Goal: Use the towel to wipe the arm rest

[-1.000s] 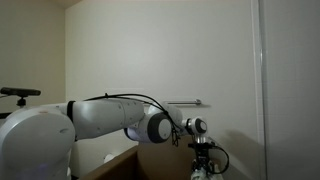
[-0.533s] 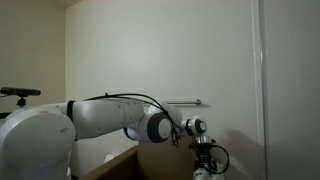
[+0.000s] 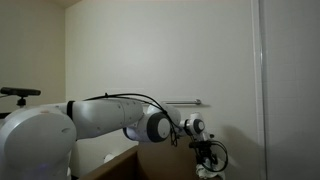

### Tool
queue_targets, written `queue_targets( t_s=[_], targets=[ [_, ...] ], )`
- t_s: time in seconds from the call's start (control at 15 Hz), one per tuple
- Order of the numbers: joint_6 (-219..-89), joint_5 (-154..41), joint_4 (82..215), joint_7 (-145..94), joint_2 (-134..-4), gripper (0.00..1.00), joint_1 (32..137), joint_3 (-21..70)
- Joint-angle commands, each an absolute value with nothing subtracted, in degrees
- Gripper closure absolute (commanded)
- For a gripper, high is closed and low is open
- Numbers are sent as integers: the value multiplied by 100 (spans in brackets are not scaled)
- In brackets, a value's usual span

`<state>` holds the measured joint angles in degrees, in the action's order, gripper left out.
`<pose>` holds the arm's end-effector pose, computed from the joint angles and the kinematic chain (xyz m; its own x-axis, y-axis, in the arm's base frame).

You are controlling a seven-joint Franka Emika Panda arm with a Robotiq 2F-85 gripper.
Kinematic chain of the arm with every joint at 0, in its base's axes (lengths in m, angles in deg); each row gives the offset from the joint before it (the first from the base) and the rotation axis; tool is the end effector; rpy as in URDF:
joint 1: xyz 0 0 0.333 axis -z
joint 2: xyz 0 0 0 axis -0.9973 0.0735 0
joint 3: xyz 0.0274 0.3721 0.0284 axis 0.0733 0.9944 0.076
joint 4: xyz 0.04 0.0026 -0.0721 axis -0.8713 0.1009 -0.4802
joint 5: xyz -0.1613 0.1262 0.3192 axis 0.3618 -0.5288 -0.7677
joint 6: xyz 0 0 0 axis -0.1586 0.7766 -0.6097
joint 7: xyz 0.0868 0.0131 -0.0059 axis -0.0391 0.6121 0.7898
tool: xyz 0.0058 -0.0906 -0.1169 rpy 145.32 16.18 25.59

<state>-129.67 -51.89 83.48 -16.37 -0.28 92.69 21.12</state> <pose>0.8218 -0.1587 0.0683 0.9976 -0.0173 -0.0669 -0.0002 -0.9691 0.2468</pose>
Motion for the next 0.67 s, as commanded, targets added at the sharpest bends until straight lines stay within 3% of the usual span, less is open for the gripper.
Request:
queue_targets(
  t_s=[0.0,0.6],
  targets=[
    [-13302,-4998,8380,-1838,-28,94,9198,2002],
    [-12504,-5151,8685,-1142,-18,96,9378,2250]
  ],
)
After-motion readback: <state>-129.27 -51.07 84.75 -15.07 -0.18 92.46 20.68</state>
